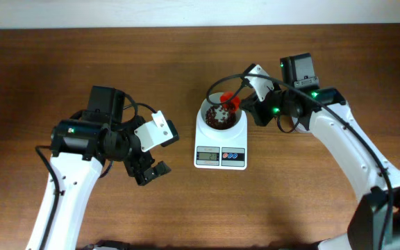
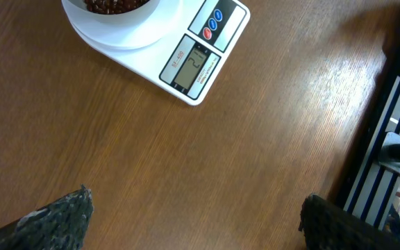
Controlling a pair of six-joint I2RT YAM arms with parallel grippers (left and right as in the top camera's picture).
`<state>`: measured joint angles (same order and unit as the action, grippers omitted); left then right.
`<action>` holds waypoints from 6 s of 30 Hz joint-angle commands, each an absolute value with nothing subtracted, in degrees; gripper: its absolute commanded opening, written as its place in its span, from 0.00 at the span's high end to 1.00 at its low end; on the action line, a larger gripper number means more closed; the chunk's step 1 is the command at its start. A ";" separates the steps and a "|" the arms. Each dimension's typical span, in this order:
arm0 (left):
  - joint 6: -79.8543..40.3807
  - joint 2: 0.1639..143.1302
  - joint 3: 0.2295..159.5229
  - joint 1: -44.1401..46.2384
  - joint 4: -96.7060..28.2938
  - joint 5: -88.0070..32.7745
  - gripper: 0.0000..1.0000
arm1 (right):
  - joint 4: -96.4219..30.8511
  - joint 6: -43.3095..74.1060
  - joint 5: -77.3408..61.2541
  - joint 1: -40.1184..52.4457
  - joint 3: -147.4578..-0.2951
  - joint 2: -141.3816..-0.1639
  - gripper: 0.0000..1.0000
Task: Scoop and weigh 50g on scale
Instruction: 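Carry the empty scoop right back over the bean tub, then lower the scoop into the bean tub to scoop more beans, then lift the filled orange scoop and carry it left over the scale bowl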
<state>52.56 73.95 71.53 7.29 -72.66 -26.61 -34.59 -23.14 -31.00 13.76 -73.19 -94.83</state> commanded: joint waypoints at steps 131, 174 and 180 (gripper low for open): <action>53.23 74.15 72.49 7.07 -72.75 -27.66 0.01 | -57.06 -5.85 -54.54 -34.33 -77.80 -105.49 0.96; 53.23 74.15 72.49 7.07 -72.73 -27.64 0.01 | -39.09 0.08 -60.75 0.05 -77.80 -105.49 0.96; 53.23 74.15 72.49 7.07 -72.73 -27.66 0.01 | -35.92 -12.34 -60.71 3.57 -77.80 -105.49 0.96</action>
<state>52.56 74.00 71.55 7.31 -72.69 -26.61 -36.29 -3.73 -60.84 2.20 -77.60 -105.16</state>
